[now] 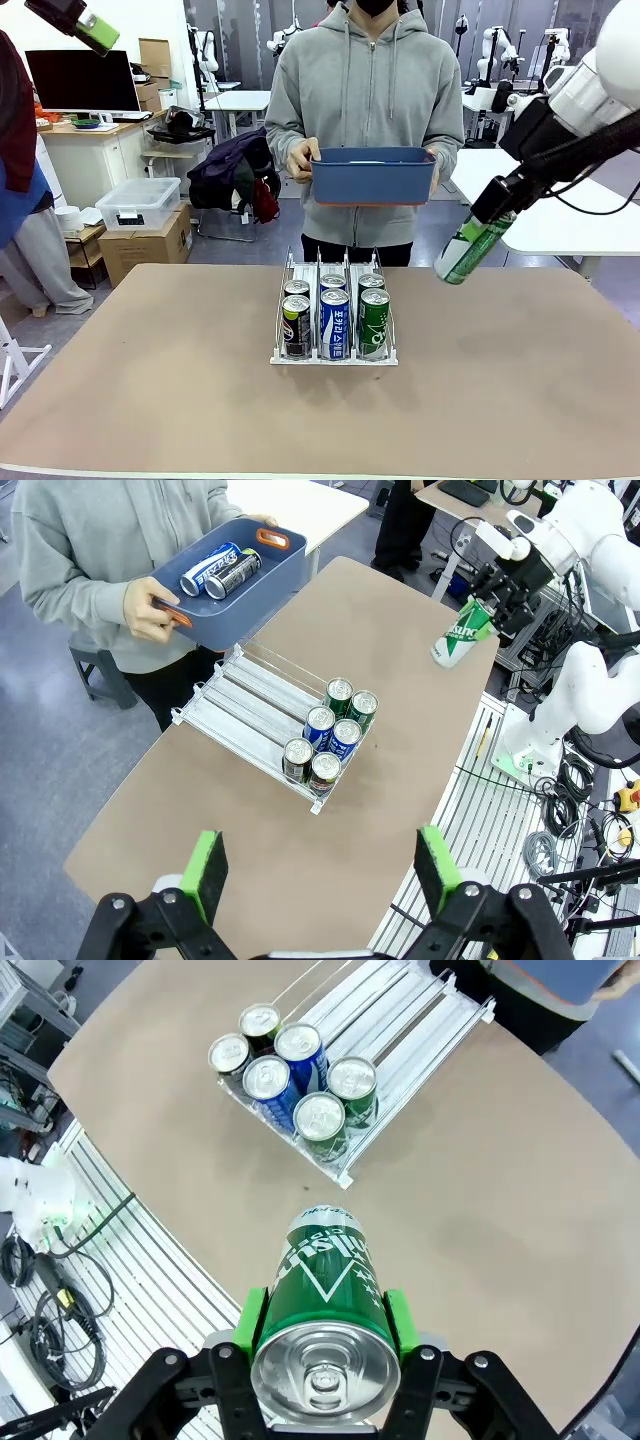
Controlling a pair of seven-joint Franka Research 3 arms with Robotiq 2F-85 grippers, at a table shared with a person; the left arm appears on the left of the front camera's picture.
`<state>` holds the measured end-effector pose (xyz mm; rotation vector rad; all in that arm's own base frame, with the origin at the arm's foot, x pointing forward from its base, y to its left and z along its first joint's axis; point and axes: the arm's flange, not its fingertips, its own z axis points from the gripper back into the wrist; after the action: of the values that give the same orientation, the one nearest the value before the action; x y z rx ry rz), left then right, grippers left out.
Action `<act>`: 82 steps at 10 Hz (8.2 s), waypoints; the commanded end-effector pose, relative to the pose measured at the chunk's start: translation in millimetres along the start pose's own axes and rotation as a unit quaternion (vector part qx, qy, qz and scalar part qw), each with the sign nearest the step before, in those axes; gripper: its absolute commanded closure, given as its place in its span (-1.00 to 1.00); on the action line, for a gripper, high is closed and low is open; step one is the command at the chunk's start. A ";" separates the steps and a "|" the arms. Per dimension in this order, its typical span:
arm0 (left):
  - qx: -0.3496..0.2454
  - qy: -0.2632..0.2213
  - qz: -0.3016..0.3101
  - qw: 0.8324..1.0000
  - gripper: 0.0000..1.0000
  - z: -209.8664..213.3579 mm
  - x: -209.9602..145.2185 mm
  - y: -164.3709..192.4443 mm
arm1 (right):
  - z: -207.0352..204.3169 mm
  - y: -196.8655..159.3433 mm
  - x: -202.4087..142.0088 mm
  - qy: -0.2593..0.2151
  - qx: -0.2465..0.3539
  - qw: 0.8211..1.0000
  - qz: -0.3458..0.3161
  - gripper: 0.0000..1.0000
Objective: Fill the beverage cans into the dispenser.
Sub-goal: Place the picked Sprite in the line of the Automatic Can Dispenser with the same cans, then pick up the Ionic drink handed by the human.
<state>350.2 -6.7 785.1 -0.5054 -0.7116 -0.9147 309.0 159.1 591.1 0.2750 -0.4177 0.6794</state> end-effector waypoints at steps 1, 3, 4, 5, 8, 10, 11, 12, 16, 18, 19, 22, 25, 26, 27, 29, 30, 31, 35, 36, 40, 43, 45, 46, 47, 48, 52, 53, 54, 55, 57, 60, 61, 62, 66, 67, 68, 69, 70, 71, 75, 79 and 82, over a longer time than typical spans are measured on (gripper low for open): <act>-0.001 0.003 -0.003 1.000 -1.00 -0.5 -1.8 -0.9 | -8.8 16.5 -15.5 -0.020 -0.009 1.000 0.004 -0.15; -0.001 0.003 -0.003 1.000 -1.00 -0.5 -1.8 -0.9 | -27.1 28.7 -21.7 -0.020 0.011 1.000 0.009 -0.15; -0.001 0.003 -0.003 1.000 -1.00 -0.5 -1.8 -0.9 | -34.1 33.8 -24.5 -0.016 0.003 1.000 -0.002 -0.15; -0.001 0.003 -0.003 1.000 -1.00 -0.5 -1.8 -0.9 | -39.6 36.7 -26.0 -0.010 0.007 1.000 0.001 -0.15; -0.001 0.003 -0.003 1.000 -1.00 -0.5 -1.8 -0.9 | -68.1 45.1 -16.1 0.000 0.006 1.000 0.001 -0.15; -0.001 0.003 -0.003 1.000 -1.00 -0.5 -1.8 -0.9 | -92.8 49.7 -3.3 0.008 0.013 1.000 0.004 -0.15; -0.001 0.003 -0.003 1.000 -1.00 -0.5 -1.8 -0.9 | -109.2 54.2 1.8 0.018 0.008 1.000 0.013 -0.15; -0.001 0.003 -0.003 1.000 -1.00 -0.5 -1.8 -0.9 | -120.7 55.0 6.4 0.018 -0.001 1.000 0.020 -0.15; -0.001 0.003 -0.003 1.000 -1.00 -0.5 -1.8 -0.9 | -162.3 56.8 17.6 0.024 -0.016 0.999 0.028 -0.15; -0.001 0.003 -0.003 1.000 -1.00 -0.5 -1.8 -0.9 | -176.6 53.3 22.9 0.028 -0.021 0.999 0.030 -0.15; -0.001 0.003 -0.003 1.000 -1.00 -0.5 -1.8 -0.9 | -169.0 49.9 26.4 0.039 -0.020 0.998 0.037 -0.15; -0.001 0.003 -0.003 1.000 -1.00 -0.5 -1.8 -0.9 | -172.8 49.9 11.4 0.035 0.000 0.999 0.038 -0.15; -0.001 0.003 -0.003 1.000 -1.00 -0.5 -1.8 -0.9 | -196.5 27.0 32.4 0.038 -0.006 0.999 0.021 -0.15; -0.001 0.003 -0.003 1.000 -1.00 -0.5 -1.8 -0.9 | -201.0 24.7 36.9 0.036 -0.012 0.999 0.013 -0.15; -0.001 0.003 -0.003 1.000 -1.00 -0.5 -1.8 -0.9 | -201.1 17.3 39.8 0.043 -0.010 0.999 0.015 -0.15; -0.001 0.003 -0.003 1.000 -1.00 -0.5 -1.8 -0.9 | -215.2 8.7 57.8 0.027 -0.031 0.999 -0.006 -0.15; -0.001 0.003 -0.003 1.000 -1.00 -0.5 -1.8 -0.9 | -217.5 2.1 64.7 0.026 -0.034 0.999 -0.006 -0.15; -0.001 0.003 -0.003 1.000 -1.00 -0.5 -1.8 -0.9 | -219.3 -1.9 71.5 0.021 -0.026 0.999 -0.001 -0.15; -0.001 0.003 -0.003 1.000 -1.00 -0.5 -1.8 -0.9 | -235.0 0.0 92.0 0.019 -0.036 0.999 -0.011 -0.15; -0.001 0.003 -0.003 1.000 -1.00 -0.5 -1.8 -0.9 | -241.8 3.1 93.8 0.029 -0.047 0.998 -0.008 -0.15; -0.001 0.003 -0.003 1.000 -1.00 -0.5 -1.8 -0.9 | -264.2 8.9 92.7 0.071 -0.091 0.993 0.002 -0.15; -0.001 0.003 -0.003 1.000 -1.00 -0.5 -1.8 -0.9 | -271.5 10.8 91.5 0.086 -0.084 0.993 0.009 -0.15; -0.001 0.003 -0.003 1.000 -1.00 -0.5 -1.8 -0.9 | -272.5 13.4 90.3 0.098 -0.074 0.992 0.020 -0.15; -0.001 0.003 -0.003 1.000 -1.00 -0.5 -1.8 -0.9 | -270.6 14.1 90.0 0.107 -0.061 0.992 0.018 -0.45; -0.001 0.003 -0.003 1.000 -1.00 -0.5 -1.8 -0.9 | -266.0 13.3 89.4 0.107 -0.057 0.992 0.018 -0.53; -0.001 0.003 -0.003 1.000 -1.00 -0.5 -1.8 -0.9 | -261.6 13.6 88.4 0.109 -0.052 0.993 0.013 -0.83; -0.001 0.003 -0.003 1.000 -1.00 -0.5 -1.8 -0.9 | -231.4 16.4 76.6 0.084 -0.037 0.996 -0.012 -1.00; -0.001 0.003 -0.003 1.000 -1.00 -0.5 -1.8 -0.9 | -221.7 17.7 70.8 0.075 -0.027 0.997 -0.022 -1.00; -0.001 0.003 -0.003 1.000 -1.00 -0.5 -1.8 -0.9 | -243.3 18.6 90.3 0.093 -0.051 0.994 -0.008 -1.00; -0.001 0.003 -0.003 1.000 -1.00 -0.5 -1.8 -0.9 | -243.3 18.6 90.3 0.093 -0.051 0.994 -0.008 -1.00; -0.001 0.003 -0.003 1.000 -1.00 -0.5 -1.8 -0.9 | -243.3 18.6 90.3 0.093 -0.051 0.994 -0.008 -1.00; -0.001 0.003 -0.003 1.000 -1.00 -0.5 -1.8 -0.9 | -243.4 18.4 85.8 0.095 -0.046 0.994 -0.012 -1.00; -0.001 0.003 -0.003 1.000 -1.00 -0.5 -1.8 -0.9 | -226.2 24.5 83.4 0.072 -0.024 0.997 0.030 -1.00; -0.001 0.003 -0.003 1.000 -1.00 -0.5 -1.8 -0.9 | -203.6 24.2 81.6 0.062 0.010 0.996 0.062 -1.00; -0.001 0.003 -0.003 1.000 -1.00 -0.5 -1.8 -0.9 | -123.6 0.0 79.7 0.004 0.062 0.994 0.089 -1.00; -0.001 0.003 -0.003 1.000 -1.00 -0.5 -1.8 -0.9 | -106.0 -4.5 78.6 -0.003 0.057 0.995 0.084 -1.00; -0.001 0.003 -0.003 1.000 -1.00 -0.5 -1.8 -0.9 | -86.4 -12.5 77.7 -0.008 0.059 0.995 0.081 -1.00; -0.001 0.003 -0.003 1.000 -1.00 -0.5 -1.8 -0.9 | -66.6 -21.2 78.5 -0.014 0.054 0.996 0.075 -1.00; -0.001 0.003 -0.003 1.000 -1.00 -0.5 -1.8 -0.9 | -51.6 -23.2 76.3 -0.019 0.051 0.996 0.069 -1.00; -0.001 0.003 -0.003 1.000 -1.00 -0.5 -1.8 -0.9 | -35.7 -27.1 74.0 -0.022 0.051 0.996 0.070 -1.00; -0.001 0.003 -0.003 1.000 -1.00 -0.5 -1.8 -0.9 | 10.5 -43.8 66.2 -0.038 0.065 0.996 0.055 -1.00; -0.001 0.003 -0.003 1.000 -1.00 -0.5 -1.8 -0.9 | 41.9 -63.9 65.3 -0.022 0.065 0.996 0.055 -1.00; -0.001 0.003 -0.003 1.000 -1.00 -0.5 -1.8 -0.9 | 84.6 -72.2 60.7 -0.056 0.038 0.995 0.077 -1.00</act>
<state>349.9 -7.5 785.5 -0.5042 -0.7110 -0.9162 377.0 115.1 678.3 0.3848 -0.5003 0.8023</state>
